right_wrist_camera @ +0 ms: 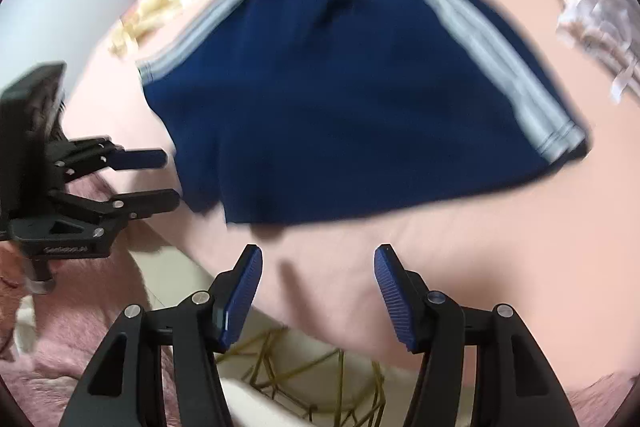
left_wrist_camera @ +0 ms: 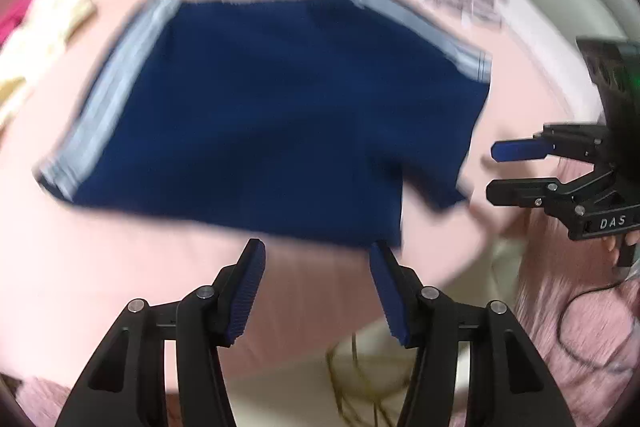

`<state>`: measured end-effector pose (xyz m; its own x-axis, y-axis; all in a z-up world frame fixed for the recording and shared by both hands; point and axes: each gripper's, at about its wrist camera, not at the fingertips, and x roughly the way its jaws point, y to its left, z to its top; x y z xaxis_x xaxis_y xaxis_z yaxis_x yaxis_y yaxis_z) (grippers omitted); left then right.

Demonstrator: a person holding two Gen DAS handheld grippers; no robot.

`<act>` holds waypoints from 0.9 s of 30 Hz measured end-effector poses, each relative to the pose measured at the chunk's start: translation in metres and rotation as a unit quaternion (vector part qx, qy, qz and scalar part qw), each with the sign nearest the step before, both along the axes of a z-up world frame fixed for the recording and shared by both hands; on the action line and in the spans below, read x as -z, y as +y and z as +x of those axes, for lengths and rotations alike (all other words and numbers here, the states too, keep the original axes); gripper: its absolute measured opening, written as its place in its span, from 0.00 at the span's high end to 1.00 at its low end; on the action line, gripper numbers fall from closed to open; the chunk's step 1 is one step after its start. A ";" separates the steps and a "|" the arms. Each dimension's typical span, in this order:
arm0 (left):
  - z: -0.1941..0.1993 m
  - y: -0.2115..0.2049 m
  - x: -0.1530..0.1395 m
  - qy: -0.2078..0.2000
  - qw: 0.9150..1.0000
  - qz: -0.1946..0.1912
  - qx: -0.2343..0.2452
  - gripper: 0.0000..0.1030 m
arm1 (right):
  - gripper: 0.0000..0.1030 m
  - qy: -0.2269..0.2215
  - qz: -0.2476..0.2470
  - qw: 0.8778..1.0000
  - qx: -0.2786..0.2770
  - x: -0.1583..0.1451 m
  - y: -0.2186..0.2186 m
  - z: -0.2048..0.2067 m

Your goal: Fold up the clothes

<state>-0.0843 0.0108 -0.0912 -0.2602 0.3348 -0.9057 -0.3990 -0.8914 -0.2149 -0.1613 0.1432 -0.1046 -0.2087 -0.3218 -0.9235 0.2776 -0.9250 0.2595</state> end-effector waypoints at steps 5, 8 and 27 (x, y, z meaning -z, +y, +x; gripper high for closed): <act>-0.064 0.003 -0.025 0.058 0.998 0.014 -0.035 0.50 | 0.43 0.070 0.026 0.995 0.066 -0.038 0.027 -0.071; -0.083 0.015 -0.015 0.079 0.996 -0.016 -0.033 0.50 | 0.43 0.072 0.072 0.993 0.065 -0.030 0.015 -0.102; -0.167 -0.008 0.030 0.039 0.993 0.070 -0.091 0.50 | 0.43 0.056 0.021 0.993 0.099 0.026 -0.004 -0.211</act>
